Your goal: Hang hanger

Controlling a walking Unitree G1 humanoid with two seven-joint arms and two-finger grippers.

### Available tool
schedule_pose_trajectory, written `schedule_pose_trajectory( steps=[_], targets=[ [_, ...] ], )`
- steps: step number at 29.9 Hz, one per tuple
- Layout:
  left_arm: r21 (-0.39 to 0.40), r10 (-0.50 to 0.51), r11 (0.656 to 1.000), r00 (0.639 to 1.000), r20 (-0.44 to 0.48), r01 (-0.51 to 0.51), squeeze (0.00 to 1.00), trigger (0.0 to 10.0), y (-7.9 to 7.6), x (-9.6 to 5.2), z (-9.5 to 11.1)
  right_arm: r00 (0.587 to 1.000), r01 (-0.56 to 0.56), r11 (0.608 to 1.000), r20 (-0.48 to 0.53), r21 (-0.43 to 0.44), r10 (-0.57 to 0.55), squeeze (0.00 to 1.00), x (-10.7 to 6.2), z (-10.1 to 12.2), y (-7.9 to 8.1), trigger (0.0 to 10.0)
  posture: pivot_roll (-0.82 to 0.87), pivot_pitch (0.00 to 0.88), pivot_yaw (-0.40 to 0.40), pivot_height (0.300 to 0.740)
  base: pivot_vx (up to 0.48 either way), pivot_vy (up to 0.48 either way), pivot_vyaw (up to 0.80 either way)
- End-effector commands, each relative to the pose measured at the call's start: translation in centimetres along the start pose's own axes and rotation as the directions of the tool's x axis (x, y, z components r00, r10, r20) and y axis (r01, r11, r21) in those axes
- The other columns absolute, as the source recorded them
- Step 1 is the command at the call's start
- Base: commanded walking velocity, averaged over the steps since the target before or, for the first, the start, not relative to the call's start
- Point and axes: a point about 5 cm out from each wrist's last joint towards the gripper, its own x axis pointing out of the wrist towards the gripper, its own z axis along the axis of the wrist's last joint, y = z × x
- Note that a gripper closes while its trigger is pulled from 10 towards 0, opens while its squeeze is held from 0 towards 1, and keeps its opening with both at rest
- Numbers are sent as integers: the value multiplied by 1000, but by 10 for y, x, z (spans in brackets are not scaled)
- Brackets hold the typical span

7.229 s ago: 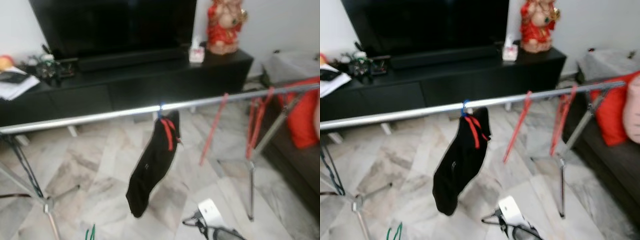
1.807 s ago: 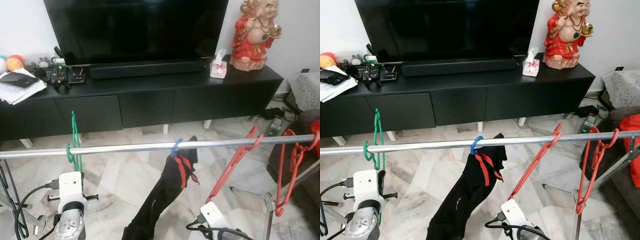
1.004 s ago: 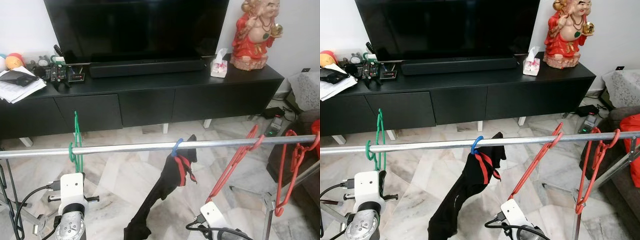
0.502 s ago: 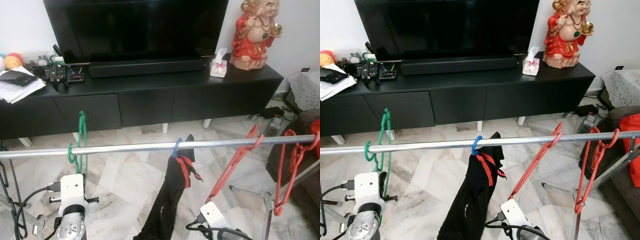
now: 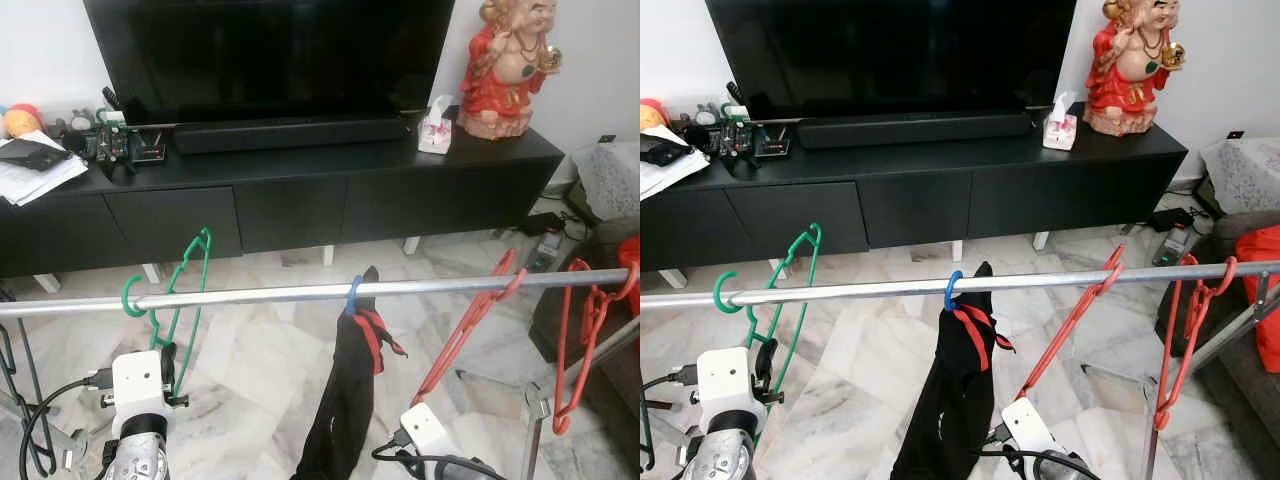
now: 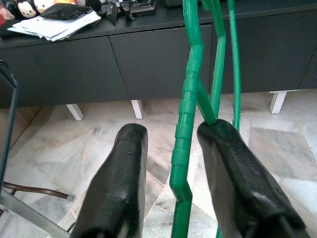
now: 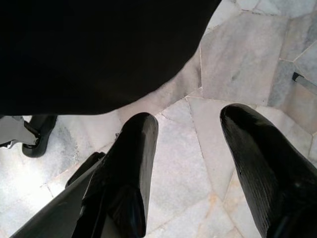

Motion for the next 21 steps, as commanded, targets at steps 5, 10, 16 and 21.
schedule_pose_trajectory(
  steps=[5, 10, 16, 21],
  targets=[
    [-19, -1, 1000, 998, 64, 2, 1000, 10000, 6, -19, 13, 1000, 3, 1000, 1, -4, -3, 0, 0, 2, -3, 10000, -74, 0, -40, 740, 0, 0, 0],
    [-17, -4, 1000, 998, 60, 5, 1000, 10000, 6, -21, 12, 1000, 2, 1000, 2, -4, -2, 0, 0, 2, -3, 10000, -74, 0, -40, 740, 0, 0, 0],
    [-9, -14, 1000, 999, 40, 15, 1000, 10000, 6, -28, 8, 1000, 0, 1000, 1, -6, 0, 0, 0, 1, -2, 10000, -70, 0, -41, 740, 0, 0, 0],
    [9, -21, 1000, 999, 43, 21, 1000, 10000, 3, -24, 9, 1000, 1, 1000, 1, -7, -1, 0, 0, 1, -2, 10000, -70, 0, -41, 740, 0, 0, 0]
  ],
)
